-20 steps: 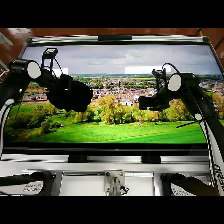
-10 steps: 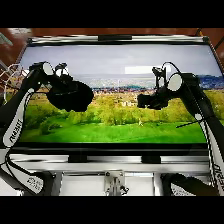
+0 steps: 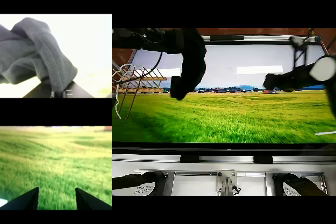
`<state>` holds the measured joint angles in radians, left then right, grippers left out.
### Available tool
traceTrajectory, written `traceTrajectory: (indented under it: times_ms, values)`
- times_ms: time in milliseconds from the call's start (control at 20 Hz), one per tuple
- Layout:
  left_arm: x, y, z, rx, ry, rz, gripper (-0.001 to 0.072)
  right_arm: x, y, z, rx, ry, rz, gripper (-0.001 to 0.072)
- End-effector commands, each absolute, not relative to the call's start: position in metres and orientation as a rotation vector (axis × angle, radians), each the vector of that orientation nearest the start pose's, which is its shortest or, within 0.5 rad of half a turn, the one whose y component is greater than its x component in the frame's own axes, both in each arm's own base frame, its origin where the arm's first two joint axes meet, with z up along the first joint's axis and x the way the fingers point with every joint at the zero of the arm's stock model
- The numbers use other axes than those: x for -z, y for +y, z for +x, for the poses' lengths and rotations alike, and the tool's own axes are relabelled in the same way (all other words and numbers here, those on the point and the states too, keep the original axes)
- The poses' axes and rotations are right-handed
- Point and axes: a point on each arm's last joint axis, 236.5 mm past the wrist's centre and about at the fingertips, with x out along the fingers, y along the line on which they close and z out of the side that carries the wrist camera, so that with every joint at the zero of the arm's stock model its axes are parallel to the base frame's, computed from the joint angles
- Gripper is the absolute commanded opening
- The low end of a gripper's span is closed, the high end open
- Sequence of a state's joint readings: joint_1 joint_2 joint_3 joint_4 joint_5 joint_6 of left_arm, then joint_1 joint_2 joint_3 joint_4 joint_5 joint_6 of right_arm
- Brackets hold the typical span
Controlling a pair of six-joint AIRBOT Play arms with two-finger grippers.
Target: Fold the shirts.
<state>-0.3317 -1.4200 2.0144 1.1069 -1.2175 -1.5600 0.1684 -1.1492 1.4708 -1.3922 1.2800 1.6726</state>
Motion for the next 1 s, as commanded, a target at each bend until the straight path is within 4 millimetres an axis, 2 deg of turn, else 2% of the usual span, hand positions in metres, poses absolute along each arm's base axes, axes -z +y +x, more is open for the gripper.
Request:
traceTrajectory:
  times_ms: [0, 50, 100, 150, 300, 350, 400, 450, 500, 550, 650, 700, 750, 800, 900, 950]
  values:
    - [-0.326, -0.294, 0.358, 0.843, 0.632, -0.147, 0.0034, -0.279, 0.07, 0.37, -0.171, 0.703, 0.141, 0.0555]
    - [-0.308, -0.312, 0.348, 0.876, 0.678, -0.137, 0.0034, -0.295, 0.065, 0.359, -0.163, 0.66, 0.15, 0.0555]
    - [-0.286, -0.331, 0.341, 0.906, 0.727, -0.125, 0.0034, -0.303, 0.062, 0.348, -0.157, 0.646, 0.148, 0.0556]
    - [-0.264, -0.35, 0.334, 0.934, 0.775, -0.114, 0.0034, -0.302, 0.057, 0.337, -0.145, 0.663, 0.136, 0.0555]
    - [-0.177, -0.414, 0.306, 0.994, 0.954, -0.081, 0.0052, -0.272, 0.042, 0.313, -0.086, 0.823, 0.085, 0.0556]
    - [-0.147, -0.432, 0.294, 1.026, 1.01, -0.028, 0.0414, -0.263, 0.031, 0.31, -0.049, 0.867, 0.055, 0.0555]
    - [-0.125, -0.441, 0.287, 1.031, 1.065, -0.007, 0.0714, -0.258, 0.02, 0.31, -0.004, 0.892, 0.024, 0.0555]
    - [-0.107, -0.439, 0.285, 1.024, 1.119, 0.021, 0.072, -0.254, 0.008, 0.311, 0.039, 0.907, -0.004, 0.0556]
    - [-0.097, -0.425, 0.291, 0.993, 1.157, 0.048, 0.072, -0.249, 0.0, 0.313, 0.07, 0.926, -0.027, 0.0555]
    - [-0.091, -0.401, 0.304, 0.937, 1.193, 0.068, 0.072, -0.244, -0.002, 0.314, 0.078, 0.951, -0.04, 0.0556]
    - [-0.086, -0.331, 0.34, 0.774, 1.265, 0.068, 0.072, -0.223, 0.004, 0.315, 0.049, 1.042, -0.058, 0.0556]
    - [-0.085, -0.29, 0.359, 0.685, 1.298, 0.051, 0.072, -0.206, 0.013, 0.317, 0.008, 1.093, -0.059, 0.0557]
    - [-0.081, -0.254, 0.374, 0.607, 1.324, 0.015, 0.072, -0.187, 0.023, 0.317, -0.041, 1.145, -0.055, 0.0598]
    - [-0.076, -0.22, 0.389, 0.529, 1.352, -0.055, 0.072, -0.162, 0.038, 0.315, -0.1, 1.213, -0.034, 0.0598]
    - [-0.06, -0.176, 0.408, 0.441, 1.38, -0.205, 0.072, -0.112, 0.065, 0.307, -0.199, 1.341, 0.037, 0.0598]
    - [-0.05, -0.164, 0.415, 0.418, 1.388, -0.285, 0.072, -0.091, 0.076, 0.304, -0.234, 1.385, 0.073, 0.0598]
